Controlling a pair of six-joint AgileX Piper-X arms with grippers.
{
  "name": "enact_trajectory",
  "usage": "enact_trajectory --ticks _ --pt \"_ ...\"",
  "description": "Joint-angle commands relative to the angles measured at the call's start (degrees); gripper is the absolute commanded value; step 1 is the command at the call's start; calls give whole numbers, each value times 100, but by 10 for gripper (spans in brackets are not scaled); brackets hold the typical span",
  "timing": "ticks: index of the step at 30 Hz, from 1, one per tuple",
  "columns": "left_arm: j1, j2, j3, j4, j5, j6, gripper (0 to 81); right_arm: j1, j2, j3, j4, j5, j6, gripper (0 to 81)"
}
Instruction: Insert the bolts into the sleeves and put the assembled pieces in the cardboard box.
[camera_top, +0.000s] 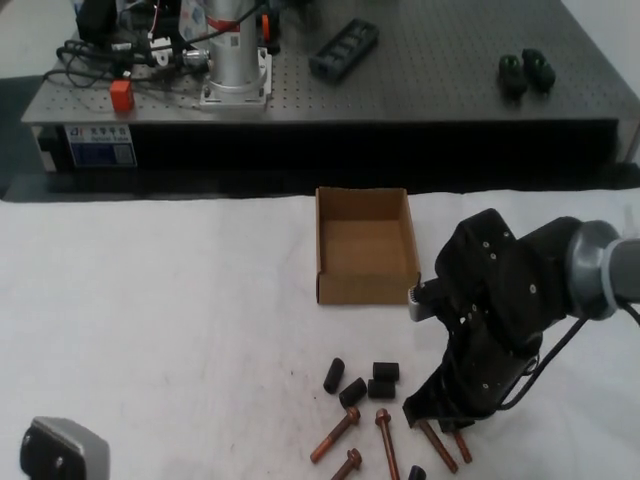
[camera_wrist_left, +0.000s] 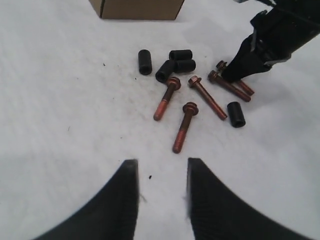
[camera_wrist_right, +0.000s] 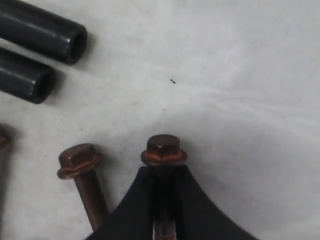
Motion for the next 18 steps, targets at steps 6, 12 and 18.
enact_trajectory --ticks 6,12,18 --pt "17 2175 -1357 -101 139 1091 248 -99 -1132 84 543 67 -111 31" --pt "17 4715 -3491 747 150 1838 248 -99 -2969 491 1082 49 63 31" --pt "144 6872 -5911 2331 150 2401 248 -99 -4532 933 1645 49 411 31"
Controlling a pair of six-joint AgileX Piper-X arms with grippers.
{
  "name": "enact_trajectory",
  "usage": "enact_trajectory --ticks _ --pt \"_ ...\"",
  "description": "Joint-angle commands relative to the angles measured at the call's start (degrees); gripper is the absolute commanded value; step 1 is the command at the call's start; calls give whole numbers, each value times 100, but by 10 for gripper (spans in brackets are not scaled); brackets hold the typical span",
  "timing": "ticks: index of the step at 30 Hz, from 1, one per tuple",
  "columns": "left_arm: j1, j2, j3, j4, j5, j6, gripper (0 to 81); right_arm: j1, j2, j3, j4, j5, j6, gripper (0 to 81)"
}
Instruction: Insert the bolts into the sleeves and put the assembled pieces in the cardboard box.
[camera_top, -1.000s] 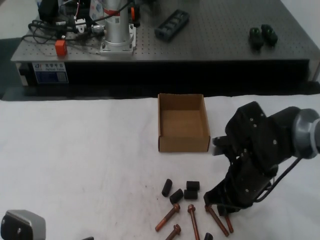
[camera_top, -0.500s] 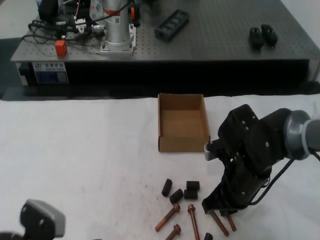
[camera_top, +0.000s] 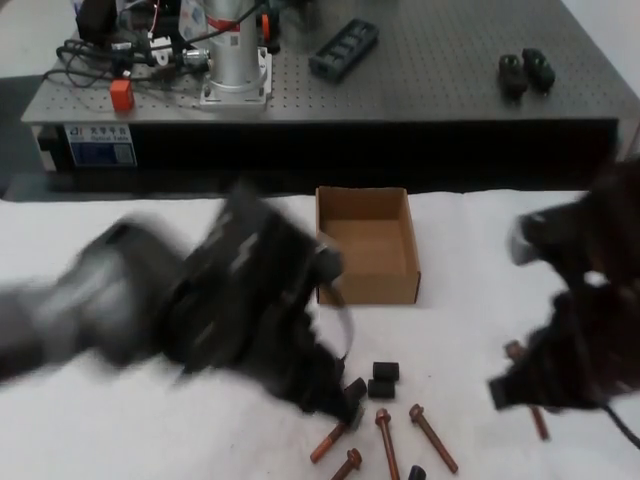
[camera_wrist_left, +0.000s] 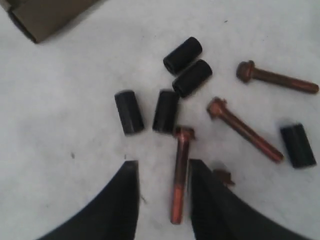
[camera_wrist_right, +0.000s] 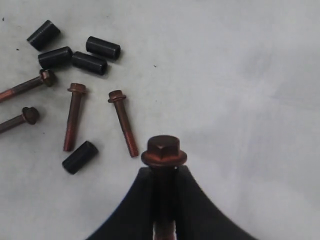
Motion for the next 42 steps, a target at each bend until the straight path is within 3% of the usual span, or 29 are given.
enact_trajectory --ticks 1,6,11,22,36,39,42 --pt "94 757 -950 658 -21 258 248 -26 -1424 416 546 -29 352 31" --pt "308 1824 -2205 1305 -122 310 248 -26 -2104 648 776 -29 435 31" --pt "447 2250 -2711 1734 114 311 248 -26 -2245 647 989 -29 435 31" --pt "434 2521 -2736 2022 667 311 249 -26 -2245 647 855 -29 435 31" --pt "434 2870 -2742 2253 497 311 247 -26 -2245 647 853 -29 435 31" --pt "434 2856 -2757 2154 377 403 189 -26 -2245 647 853 -29 435 31" --pt "434 2812 -2783 2044 396 461 10 -26 -2245 647 826 -29 435 31"
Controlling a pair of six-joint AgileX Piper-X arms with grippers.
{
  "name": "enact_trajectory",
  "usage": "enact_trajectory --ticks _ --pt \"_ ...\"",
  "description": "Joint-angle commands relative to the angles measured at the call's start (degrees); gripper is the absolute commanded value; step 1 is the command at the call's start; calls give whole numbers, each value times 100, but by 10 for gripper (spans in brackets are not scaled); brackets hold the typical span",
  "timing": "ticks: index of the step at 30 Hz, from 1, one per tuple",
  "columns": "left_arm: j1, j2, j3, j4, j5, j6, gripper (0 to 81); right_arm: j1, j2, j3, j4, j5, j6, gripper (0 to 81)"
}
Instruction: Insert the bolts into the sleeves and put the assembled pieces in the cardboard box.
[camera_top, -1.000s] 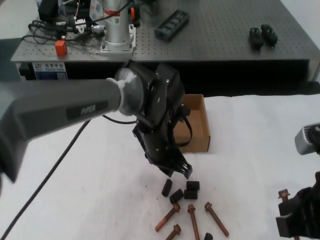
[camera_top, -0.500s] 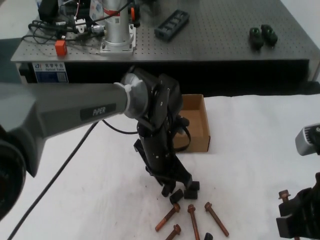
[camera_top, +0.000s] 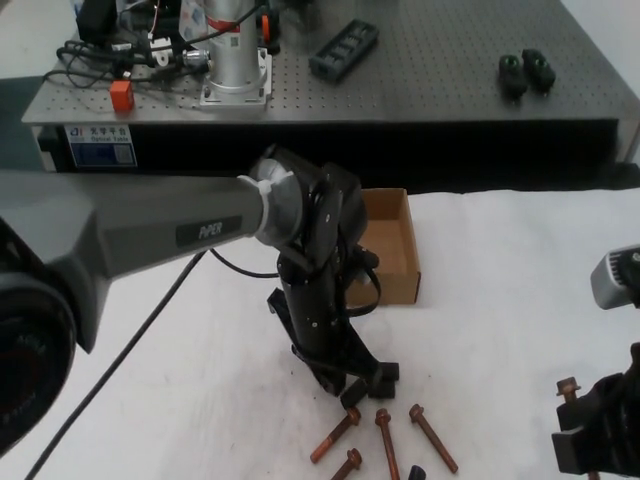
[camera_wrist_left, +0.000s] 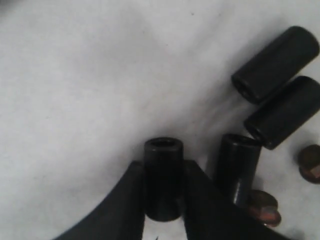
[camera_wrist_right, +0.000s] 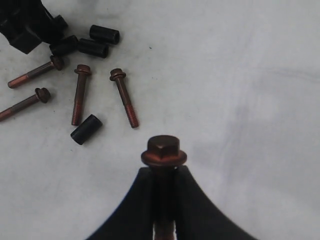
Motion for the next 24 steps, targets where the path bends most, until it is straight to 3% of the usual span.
enact_trajectory --ticks 1,5,9,12,19,24 --pt "-3 17 -44 -54 -103 84 1 -26 -47 4 -118 -29 30 31" --pt "-3 -526 -31 -143 -82 -18 7 -26 -47 4 -463 -228 30 31" --pt "-3 -1819 858 -892 215 -437 7 -9 -47 106 -1666 -1165 495 31" --pt "-3 -2941 2084 -2269 1164 -970 7 28 -25 393 -3306 -2033 1308 31" --pt "-48 -4777 4374 -4979 3025 -1301 7 223 585 639 -6498 -2547 3040 31" --pt "-48 -5277 4822 -5706 3255 -1801 7 435 1141 633 -7229 -2820 3588 31"
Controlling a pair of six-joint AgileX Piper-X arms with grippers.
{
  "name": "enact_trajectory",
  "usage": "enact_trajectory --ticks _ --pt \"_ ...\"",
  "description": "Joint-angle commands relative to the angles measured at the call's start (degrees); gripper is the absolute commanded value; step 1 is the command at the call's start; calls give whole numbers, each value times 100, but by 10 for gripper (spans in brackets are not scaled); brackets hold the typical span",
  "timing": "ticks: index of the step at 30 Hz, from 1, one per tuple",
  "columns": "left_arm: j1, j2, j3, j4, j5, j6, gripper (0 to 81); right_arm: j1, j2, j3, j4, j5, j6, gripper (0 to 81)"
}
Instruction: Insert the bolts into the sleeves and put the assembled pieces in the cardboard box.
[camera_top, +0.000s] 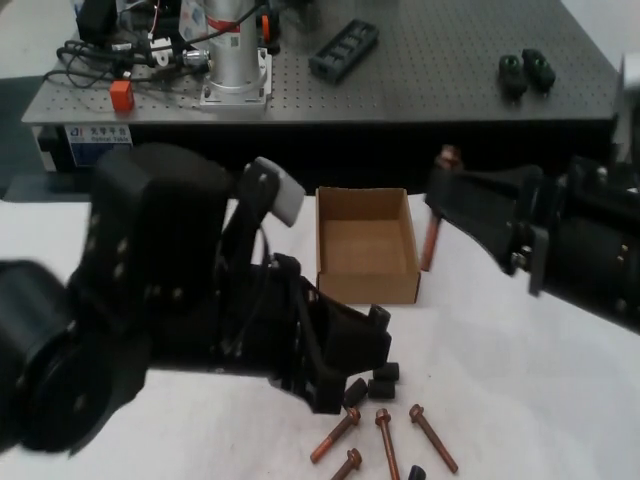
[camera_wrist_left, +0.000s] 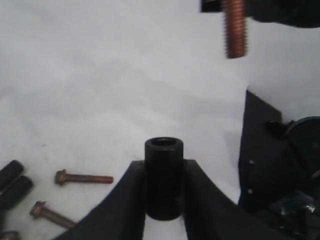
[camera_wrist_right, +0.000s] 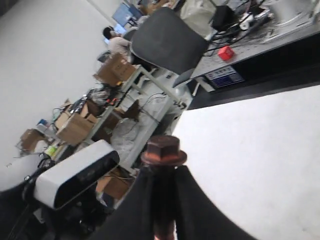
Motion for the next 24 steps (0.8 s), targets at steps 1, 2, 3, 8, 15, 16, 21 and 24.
enact_trajectory --ticks 1,2,3,8,15,16,21,24 --pt "-17 -89 0 -245 123 -183 7 181 312 -35 -519 -200 372 31" --pt "-17 -114 0 -264 140 -183 7 236 347 -35 -519 -200 371 31" --pt "-17 -127 0 -292 139 -183 7 300 382 -35 -519 -200 371 31" --pt "-17 -125 0 -292 238 -183 7 531 418 -35 -519 -188 345 31" --pt "-17 -125 0 -292 371 -222 7 561 418 -35 -132 -57 61 31" --pt "-17 -125 0 -292 371 -222 7 561 418 -35 -85 -57 33 31" --pt "-17 -125 0 -292 144 -220 7 561 418 -2 -39 -21 -31 31" --pt "-17 -125 0 -292 -133 -220 7 561 418 -2 -6 -265 -60 31"
